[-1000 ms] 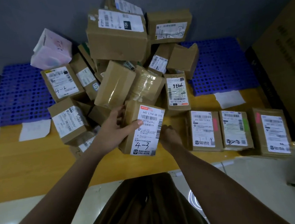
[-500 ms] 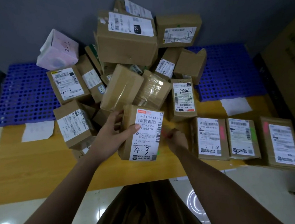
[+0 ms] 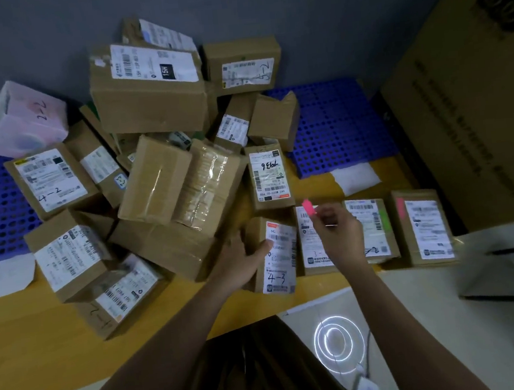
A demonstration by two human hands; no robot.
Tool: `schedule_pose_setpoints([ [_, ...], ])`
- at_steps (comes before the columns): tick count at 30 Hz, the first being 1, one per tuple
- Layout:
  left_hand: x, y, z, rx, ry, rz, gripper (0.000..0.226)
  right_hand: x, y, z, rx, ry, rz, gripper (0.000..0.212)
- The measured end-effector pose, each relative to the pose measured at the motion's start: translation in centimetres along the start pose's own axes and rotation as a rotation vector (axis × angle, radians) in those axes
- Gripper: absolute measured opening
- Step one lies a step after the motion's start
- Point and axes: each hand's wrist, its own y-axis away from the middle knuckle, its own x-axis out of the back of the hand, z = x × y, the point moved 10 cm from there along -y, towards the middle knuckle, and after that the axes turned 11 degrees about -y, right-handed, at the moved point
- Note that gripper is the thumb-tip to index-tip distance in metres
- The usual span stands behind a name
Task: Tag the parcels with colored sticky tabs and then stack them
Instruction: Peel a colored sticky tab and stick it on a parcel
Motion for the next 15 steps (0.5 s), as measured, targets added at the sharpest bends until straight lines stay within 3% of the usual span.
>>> schedule_pose_setpoints([
  [3, -0.2, -1.4, -0.2, 0.029, -0.119, 0.033, 0.091, 0.3, -0.1, 0.7, -0.061, -0.105, -0.005, 0.011],
  [7, 2.5, 0.6, 4.9, -0.215, -0.101, 0.254, 0.048, -0.7, 0.2, 0.9, -0.234, -0.411, -0.044, 0.012],
  [9, 4.4, 1.6, 7.1, -0.289, -0.01, 0.358, 0.04, -2.3, 0.7, 0.3, -0.31, -0.56, -0.101, 0.012],
  [13, 5.0, 2.8, 10.4, -0.335, 0.291, 0.228, 0.007, -4.3, 1.3, -2.8, -0.297, -0.721, -0.213, 0.014],
  [15, 5.8, 3.1, 11.0, -0.326, 0.35, 0.254, 0.013, -4.3, 1.2, -4.1, -0.258, -0.729, -0.245, 0.012],
])
